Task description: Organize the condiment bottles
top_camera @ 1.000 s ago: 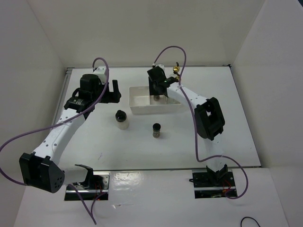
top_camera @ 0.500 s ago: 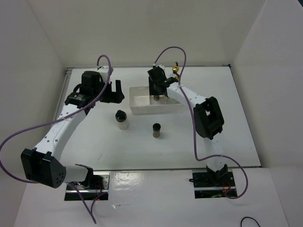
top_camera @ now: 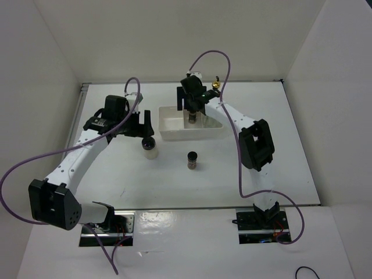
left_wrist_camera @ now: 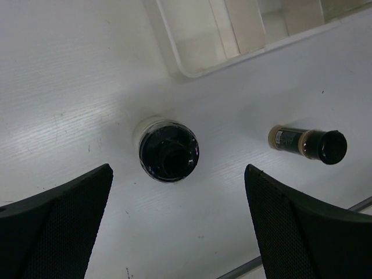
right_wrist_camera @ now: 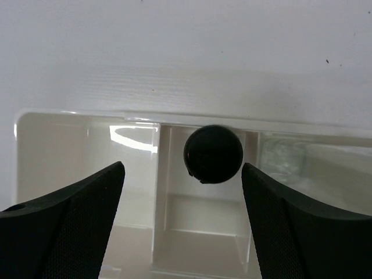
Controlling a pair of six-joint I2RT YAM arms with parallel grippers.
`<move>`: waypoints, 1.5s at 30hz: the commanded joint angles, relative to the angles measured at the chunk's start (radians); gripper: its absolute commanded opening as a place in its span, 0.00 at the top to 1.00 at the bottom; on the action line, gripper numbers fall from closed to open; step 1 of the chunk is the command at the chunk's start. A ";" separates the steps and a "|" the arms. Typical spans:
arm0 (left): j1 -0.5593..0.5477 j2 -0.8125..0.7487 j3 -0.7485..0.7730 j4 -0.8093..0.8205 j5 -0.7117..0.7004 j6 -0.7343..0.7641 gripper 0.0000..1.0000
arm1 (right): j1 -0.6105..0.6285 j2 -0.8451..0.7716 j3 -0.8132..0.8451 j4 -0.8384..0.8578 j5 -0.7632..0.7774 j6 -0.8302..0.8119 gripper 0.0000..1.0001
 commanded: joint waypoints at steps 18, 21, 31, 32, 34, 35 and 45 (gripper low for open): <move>-0.043 0.036 -0.058 0.060 -0.043 0.029 0.13 | 0.022 -0.104 0.315 -0.077 0.067 -0.004 0.10; -0.063 0.047 -0.058 0.060 -0.054 0.029 0.13 | 0.022 -0.148 0.344 -0.051 0.085 -0.040 0.09; -0.083 0.074 -0.058 0.069 -0.106 0.029 0.18 | 0.022 -0.242 0.409 -0.020 0.236 -0.101 0.05; -0.083 0.085 -0.058 0.069 -0.106 0.029 0.23 | 0.022 -0.257 0.409 -0.020 0.248 -0.101 0.05; -0.083 0.085 -0.058 0.069 -0.117 0.029 0.24 | 0.022 -0.290 0.409 -0.020 0.277 -0.101 0.04; -0.083 0.085 -0.058 0.069 -0.117 0.029 0.27 | 0.022 -0.317 0.394 0.002 0.288 -0.112 0.03; -0.083 0.105 -0.076 0.078 -0.106 0.020 0.41 | 0.009 -0.545 0.084 0.113 0.362 -0.109 0.02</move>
